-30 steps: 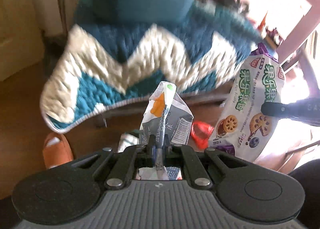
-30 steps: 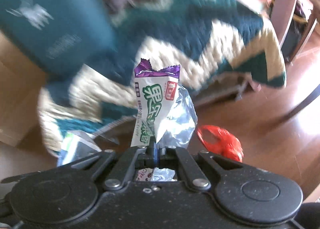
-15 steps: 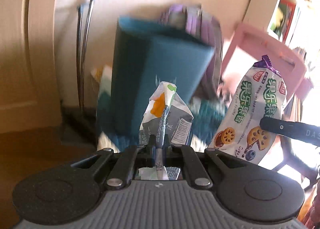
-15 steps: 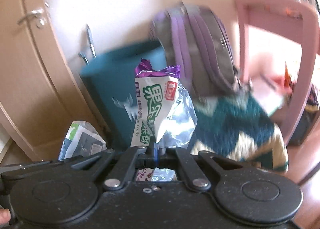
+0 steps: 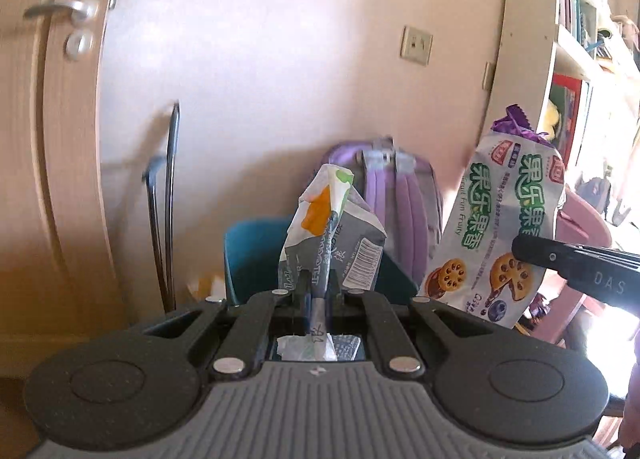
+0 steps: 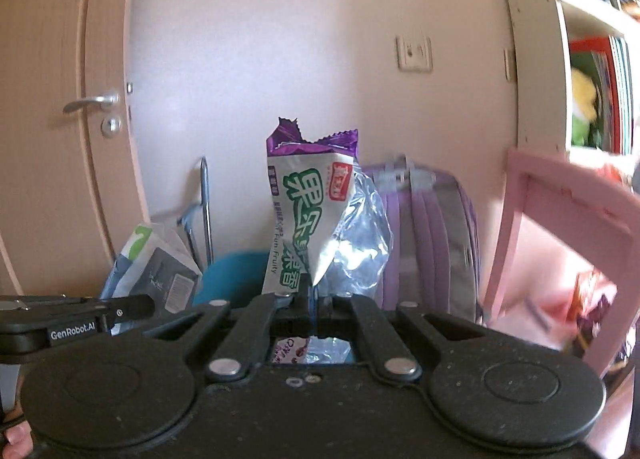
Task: Collect trash
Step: 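Carry the juice carton and cookie bag up to the teal bin with both tools, then open both tools over the teal bin to drop carton and bag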
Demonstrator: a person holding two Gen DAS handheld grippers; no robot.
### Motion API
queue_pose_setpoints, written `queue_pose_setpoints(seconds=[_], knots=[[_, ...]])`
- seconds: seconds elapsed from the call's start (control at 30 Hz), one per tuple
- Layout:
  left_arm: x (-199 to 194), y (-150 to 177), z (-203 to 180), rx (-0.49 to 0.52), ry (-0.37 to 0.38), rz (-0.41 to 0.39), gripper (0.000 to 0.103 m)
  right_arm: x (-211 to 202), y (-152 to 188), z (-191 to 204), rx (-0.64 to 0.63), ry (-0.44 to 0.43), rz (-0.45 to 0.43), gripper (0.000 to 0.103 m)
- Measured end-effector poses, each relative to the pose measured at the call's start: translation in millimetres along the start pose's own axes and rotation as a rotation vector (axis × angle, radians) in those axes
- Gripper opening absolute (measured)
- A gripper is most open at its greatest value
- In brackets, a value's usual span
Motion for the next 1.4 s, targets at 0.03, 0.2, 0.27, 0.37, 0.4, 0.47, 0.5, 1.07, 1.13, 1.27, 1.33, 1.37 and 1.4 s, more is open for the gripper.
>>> queue_pose_setpoints(seconds=[0.03,0.2,0.27,0.37,0.4,0.47,0.5,1.07,1.13,1.27,1.33,1.37,1.4], knots=[[4,-7,1,0.001,0.003,-0.007,0.006,2,-5,1,-0.004,0.000,-0.005,0.000],[35,-24,2,0.013,-0.018,-0.007,0.006,34,-25,4,-0.034,0.006,-0.005,0.000],[51,-25,1,0.029,-0.029,0.007,0.006,48,-27,4,-0.036,0.005,0.003,0.000],[74,-21,0,0.040,-0.043,0.030,0.006,71,-26,4,-0.042,0.010,0.029,0.000],[79,-20,1,0.041,-0.045,0.040,0.006,79,-25,5,-0.043,0.008,0.040,0.000],[94,-17,4,0.043,-0.058,0.063,0.006,95,-23,5,-0.046,0.004,0.062,0.000],[101,-18,6,0.043,-0.065,0.075,0.006,101,-21,5,-0.046,-0.001,0.072,0.000],[184,21,19,0.059,-0.127,0.335,0.006,171,35,23,-0.119,-0.047,0.280,0.000],[189,27,17,0.076,-0.132,0.367,0.006,176,39,24,-0.122,-0.053,0.303,0.000],[202,30,21,0.084,-0.144,0.403,0.006,182,46,25,-0.118,-0.066,0.345,0.001],[204,31,21,0.090,-0.141,0.413,0.006,183,49,26,-0.122,-0.061,0.358,0.003],[205,31,20,0.096,-0.134,0.419,0.006,184,50,26,-0.120,-0.069,0.363,0.005],[208,30,20,0.099,-0.130,0.424,0.006,184,52,26,-0.117,-0.073,0.371,0.006]])
Point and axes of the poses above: each gripper's, at about its wrist camera, not at the fingertips, and x roughly the way its jaws point, z to its left, y to its underside, the point moved 6 cm from there along x, roughly the way its jaws point, and after that the axes turned 4 degrees about z, right-handed, at the moved point
